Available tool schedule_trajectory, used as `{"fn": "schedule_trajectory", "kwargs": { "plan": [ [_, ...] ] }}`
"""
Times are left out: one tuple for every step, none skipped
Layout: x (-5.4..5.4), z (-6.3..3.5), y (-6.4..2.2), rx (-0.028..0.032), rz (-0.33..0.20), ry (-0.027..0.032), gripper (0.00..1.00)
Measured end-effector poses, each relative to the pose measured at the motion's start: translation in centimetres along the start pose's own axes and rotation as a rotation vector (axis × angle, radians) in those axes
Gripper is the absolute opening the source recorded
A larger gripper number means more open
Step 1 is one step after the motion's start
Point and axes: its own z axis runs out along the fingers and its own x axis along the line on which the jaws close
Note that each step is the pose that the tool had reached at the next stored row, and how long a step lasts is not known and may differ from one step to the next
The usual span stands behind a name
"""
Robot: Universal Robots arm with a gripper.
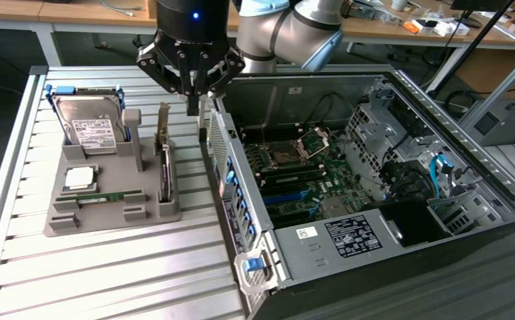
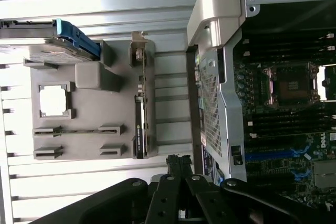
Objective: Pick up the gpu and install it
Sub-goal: 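Reach for the gpu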
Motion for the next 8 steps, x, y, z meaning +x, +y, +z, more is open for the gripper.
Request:
{"fn": "schedule_trajectory", "kwargs": {
  "plan": [
    [0.01,0.0,0.0,0.0,0.0,0.0,0.1],
    [0.03,0.0,0.0,0.0,0.0,0.0,0.1],
    [0.05,0.0,0.0,0.0,0.0,0.0,0.1],
    [0.07,0.0,-0.01,0.0,0.0,0.0,0.1],
    [0.09,0.0,-0.01,0.0,0.0,0.0,0.1],
    [0.12,0.0,-0.01,0.0,0.0,0.0,0.1],
    [0.14,0.0,-0.01,0.0,0.0,0.0,0.1],
    [0.17,-0.01,-0.02,0.0,0.0,0.0001,0.1]
  ]
}}
